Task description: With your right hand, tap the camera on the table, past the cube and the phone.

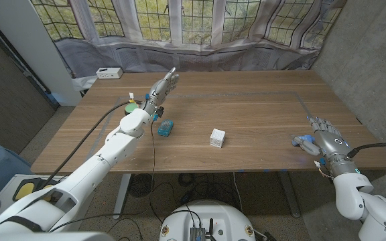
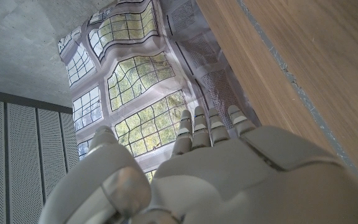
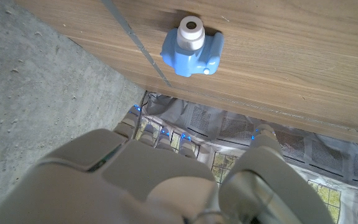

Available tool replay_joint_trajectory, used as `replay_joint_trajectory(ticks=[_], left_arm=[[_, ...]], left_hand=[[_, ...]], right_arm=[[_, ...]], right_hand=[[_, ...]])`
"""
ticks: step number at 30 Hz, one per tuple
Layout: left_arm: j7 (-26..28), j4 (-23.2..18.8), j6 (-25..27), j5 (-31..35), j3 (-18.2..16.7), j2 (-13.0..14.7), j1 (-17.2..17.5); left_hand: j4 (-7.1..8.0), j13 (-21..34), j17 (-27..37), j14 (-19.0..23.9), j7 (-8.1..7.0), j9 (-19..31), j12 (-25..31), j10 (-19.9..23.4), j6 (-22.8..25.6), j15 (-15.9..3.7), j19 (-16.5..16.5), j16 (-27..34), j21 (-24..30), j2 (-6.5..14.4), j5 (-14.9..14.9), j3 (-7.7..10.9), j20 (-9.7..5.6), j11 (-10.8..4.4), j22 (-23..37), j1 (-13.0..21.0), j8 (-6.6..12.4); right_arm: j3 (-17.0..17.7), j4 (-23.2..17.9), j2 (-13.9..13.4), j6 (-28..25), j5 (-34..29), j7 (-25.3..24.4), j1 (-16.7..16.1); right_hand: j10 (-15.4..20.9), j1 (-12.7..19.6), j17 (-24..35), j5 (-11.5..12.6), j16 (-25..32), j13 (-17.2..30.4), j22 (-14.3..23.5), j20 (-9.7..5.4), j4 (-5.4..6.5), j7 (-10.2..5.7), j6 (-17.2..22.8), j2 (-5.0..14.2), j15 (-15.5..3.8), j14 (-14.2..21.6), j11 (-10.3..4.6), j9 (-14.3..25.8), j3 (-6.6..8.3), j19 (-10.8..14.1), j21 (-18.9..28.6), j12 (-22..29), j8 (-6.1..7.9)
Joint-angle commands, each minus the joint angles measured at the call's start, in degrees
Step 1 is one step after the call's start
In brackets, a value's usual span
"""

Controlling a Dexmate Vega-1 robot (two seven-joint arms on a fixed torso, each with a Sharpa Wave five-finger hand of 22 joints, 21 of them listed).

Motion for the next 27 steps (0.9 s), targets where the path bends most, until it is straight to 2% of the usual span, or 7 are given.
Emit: replay_joint_trajectory(ticks=[1, 13, 27], left_arm=[[-0.29, 0.10, 0.01, 0.02, -0.01, 0.17, -0.18], [-0.88, 0.28, -0.55, -0.28, -0.13, 0.25, -0.10], [-1.72, 1.12, -1.72, -0.66, -0.34, 0.04, -0.36]], left_hand=[[-0.10, 0.22, 0.20, 0.43, -0.31, 0.06, -0.05, 0.23, 0.25, -0.02, -0.22, -0.11, -0.18, 0.65, -0.07, 0.19, 0.49, -0.06, 0.13, -0.05, -0.02], [-0.11, 0.23, 0.20, 0.46, -0.33, 0.07, -0.05, 0.27, 0.31, -0.05, -0.20, -0.10, -0.16, 0.67, -0.08, 0.22, 0.44, -0.06, 0.14, -0.06, -0.02], [-0.15, 0.24, 0.20, 0.46, -0.40, 0.07, -0.03, 0.37, 0.36, -0.06, -0.08, -0.10, -0.11, 0.69, -0.09, 0.26, 0.47, -0.12, 0.14, -0.06, -0.04]], right_arm=[[0.15, -0.11, 1.05, 1.06, -0.62, -0.89, 0.17], [0.93, 0.51, 4.66, 6.44, 0.69, -3.78, 1.00], [0.47, 1.44, 6.85, 11.09, 0.56, -5.96, 4.04]], right_hand=[[-0.70, 0.08, 0.14, -0.04, 0.09, 0.14, 0.02, -0.88, -0.16, 0.34, 0.87, -0.32, 0.18, -0.26, 0.25, 0.14, 0.27, 0.36, 0.00, 0.36, 0.57], [0.50, -0.11, 0.14, -0.07, 0.38, 0.13, -0.02, -1.36, -0.07, 1.16, 1.77, -0.37, -0.13, 0.60, 0.51, 0.11, 0.24, 1.35, 0.18, 0.98, 0.86], [2.20, 0.01, 0.01, -0.05, 0.72, 0.08, -0.06, -1.88, -0.20, 1.81, 2.29, -0.49, -0.36, 2.05, 0.59, 0.08, 0.32, 3.13, 0.50, 1.62, 0.96]])
